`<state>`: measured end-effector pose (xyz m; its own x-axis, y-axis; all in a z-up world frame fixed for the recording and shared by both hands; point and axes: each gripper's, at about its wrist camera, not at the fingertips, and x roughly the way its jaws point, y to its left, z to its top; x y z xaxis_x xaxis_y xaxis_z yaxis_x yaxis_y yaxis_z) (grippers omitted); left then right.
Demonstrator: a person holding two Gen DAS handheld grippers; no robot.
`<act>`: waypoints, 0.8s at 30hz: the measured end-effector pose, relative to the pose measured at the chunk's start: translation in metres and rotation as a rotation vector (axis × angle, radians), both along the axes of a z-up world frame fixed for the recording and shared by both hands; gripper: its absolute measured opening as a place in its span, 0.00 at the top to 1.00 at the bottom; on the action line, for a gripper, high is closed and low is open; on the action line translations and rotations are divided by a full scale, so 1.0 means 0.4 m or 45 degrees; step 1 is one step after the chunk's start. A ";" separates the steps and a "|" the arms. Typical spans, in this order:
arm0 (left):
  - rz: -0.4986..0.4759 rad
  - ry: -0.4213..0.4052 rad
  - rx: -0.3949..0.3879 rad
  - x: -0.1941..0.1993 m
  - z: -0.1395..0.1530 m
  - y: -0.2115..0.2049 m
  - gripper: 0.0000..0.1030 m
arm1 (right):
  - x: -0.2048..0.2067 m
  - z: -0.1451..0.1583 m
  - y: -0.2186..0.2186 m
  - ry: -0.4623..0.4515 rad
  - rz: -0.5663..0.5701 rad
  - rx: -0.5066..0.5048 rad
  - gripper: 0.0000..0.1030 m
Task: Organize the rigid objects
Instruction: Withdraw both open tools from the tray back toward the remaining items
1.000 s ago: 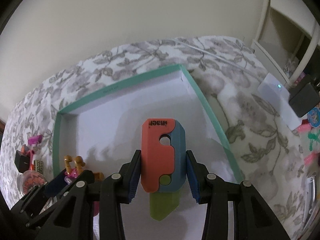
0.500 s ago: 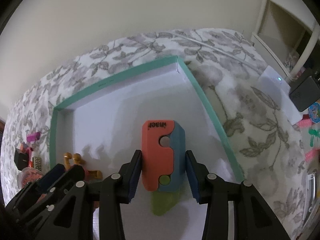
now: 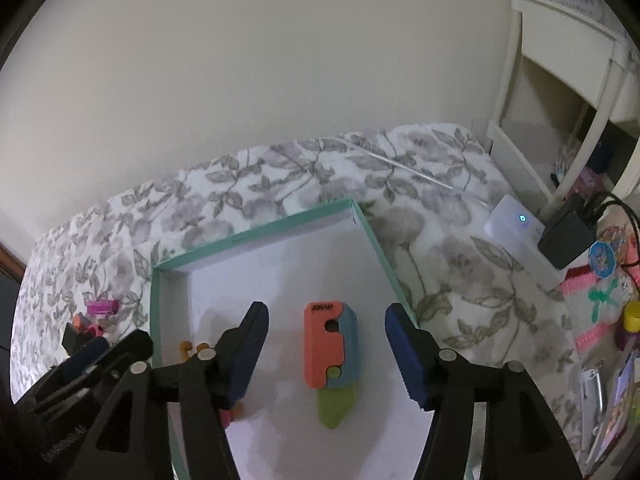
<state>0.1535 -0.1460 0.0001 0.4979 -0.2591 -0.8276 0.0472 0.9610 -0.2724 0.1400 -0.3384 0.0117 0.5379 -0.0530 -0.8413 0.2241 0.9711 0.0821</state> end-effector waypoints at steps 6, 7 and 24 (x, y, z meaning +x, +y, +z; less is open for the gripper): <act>0.076 0.006 0.019 0.008 -0.010 0.037 0.18 | 0.007 -0.031 0.003 0.032 0.020 0.010 0.33; 0.089 0.005 0.021 0.009 -0.012 0.043 0.14 | 0.008 -0.036 0.004 0.036 0.023 0.008 0.31; 0.176 0.030 0.021 0.020 -0.020 0.093 0.07 | 0.010 -0.027 0.035 -0.037 0.093 -0.045 0.00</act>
<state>0.1615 -0.1089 -0.0079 0.5083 -0.1756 -0.8431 -0.0922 0.9623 -0.2561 0.1438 -0.3243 0.0008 0.5658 -0.0422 -0.8235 0.1507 0.9872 0.0529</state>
